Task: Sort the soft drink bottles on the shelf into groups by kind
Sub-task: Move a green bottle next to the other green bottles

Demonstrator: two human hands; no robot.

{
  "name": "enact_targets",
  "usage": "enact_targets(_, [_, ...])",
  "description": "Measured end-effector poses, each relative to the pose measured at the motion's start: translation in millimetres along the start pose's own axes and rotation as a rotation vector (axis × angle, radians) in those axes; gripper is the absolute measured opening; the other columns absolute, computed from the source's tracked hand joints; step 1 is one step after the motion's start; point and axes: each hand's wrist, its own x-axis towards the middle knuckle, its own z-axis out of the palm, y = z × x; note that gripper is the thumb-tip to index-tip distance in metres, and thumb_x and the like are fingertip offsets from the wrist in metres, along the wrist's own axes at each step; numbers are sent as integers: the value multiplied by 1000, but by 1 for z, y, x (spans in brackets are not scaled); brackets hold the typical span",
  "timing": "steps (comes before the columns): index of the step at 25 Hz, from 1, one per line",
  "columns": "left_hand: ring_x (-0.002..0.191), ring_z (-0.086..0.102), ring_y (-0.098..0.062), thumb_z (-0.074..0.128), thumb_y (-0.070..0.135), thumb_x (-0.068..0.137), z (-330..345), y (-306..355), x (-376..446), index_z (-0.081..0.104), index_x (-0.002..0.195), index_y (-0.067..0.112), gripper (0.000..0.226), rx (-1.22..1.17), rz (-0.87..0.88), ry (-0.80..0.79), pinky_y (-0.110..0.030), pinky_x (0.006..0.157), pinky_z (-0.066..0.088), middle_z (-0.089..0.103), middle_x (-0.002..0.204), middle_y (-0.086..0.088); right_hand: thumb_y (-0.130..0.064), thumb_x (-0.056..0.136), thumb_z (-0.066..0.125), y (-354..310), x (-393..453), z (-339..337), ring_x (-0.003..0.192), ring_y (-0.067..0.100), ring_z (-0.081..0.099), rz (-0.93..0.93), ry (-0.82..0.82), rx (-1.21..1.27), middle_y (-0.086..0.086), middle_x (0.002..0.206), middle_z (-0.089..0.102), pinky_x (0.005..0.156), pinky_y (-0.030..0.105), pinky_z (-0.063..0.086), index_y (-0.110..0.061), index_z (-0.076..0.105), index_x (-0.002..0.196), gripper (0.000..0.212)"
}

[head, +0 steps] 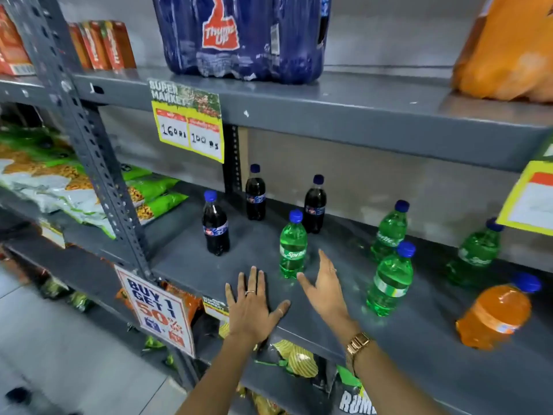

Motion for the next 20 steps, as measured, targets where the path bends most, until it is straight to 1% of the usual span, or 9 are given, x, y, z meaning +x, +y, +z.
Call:
enact_targets(2, [147,-6,-26,-3,81,61,0,0,1,1,150,17,111,7,9,8,-53,117,-5,-2,161,0,-29,82,65,-4,12,6,141,25,23,10,7,34,11,152,27,113,38,26,-9,16,143,80])
enact_targets(3, [147,-6,-25,3,82,65,0,0,1,2,150,17,107,28,9,6,-53,116,-5,-2,161,0,-31,79,69,-5,17,10,137,27,31,27,13,64,12,147,37,110,40,31,-10,22,142,82])
enact_targets(4, [147,-7,-25,9,82,71,0,-2,3,2,150,17,102,36,3,20,-53,116,-5,-1,161,0,-32,75,72,-8,20,11,130,29,42,29,24,81,14,138,49,104,41,39,-10,30,137,78])
enact_targets(5, [147,-7,-25,17,79,77,1,-3,4,2,150,17,97,40,-4,12,-53,116,-5,-2,161,0,-31,73,73,-8,23,14,120,31,51,23,32,77,14,125,59,96,41,45,-11,38,129,69])
enact_targets(6, [147,-7,-25,22,75,82,1,-3,3,2,150,17,92,46,-5,4,-53,116,-5,-2,161,0,-29,73,73,-9,22,16,111,32,57,22,29,45,14,114,65,89,41,48,-11,44,119,57])
enact_targets(8, [147,-8,-25,25,72,84,2,-3,4,1,150,17,89,41,-6,2,-53,116,-5,-2,161,0,-27,75,72,-9,24,17,103,34,60,-11,27,8,14,106,68,83,40,49,-11,47,111,47])
enact_targets(13, [147,-8,-26,25,71,85,-1,-2,4,1,150,16,89,47,-5,-34,-54,116,-5,-3,161,-1,-25,76,71,-6,16,6,105,37,58,-14,-16,-43,21,108,65,82,39,47,-6,46,110,47])
enact_targets(17, [147,-8,-26,23,70,87,-3,0,2,0,150,15,86,63,-8,-67,-55,116,-5,-5,161,-2,-27,77,70,6,-16,-8,103,38,59,12,3,-60,22,106,65,81,40,48,-6,44,109,46])
enact_targets(20, [147,-9,-25,19,63,92,-4,9,-4,-2,150,13,80,72,-24,-106,-57,115,-7,-6,160,-3,-28,79,68,16,-46,-24,101,38,59,38,12,-90,22,106,65,81,39,47,-6,42,111,47])
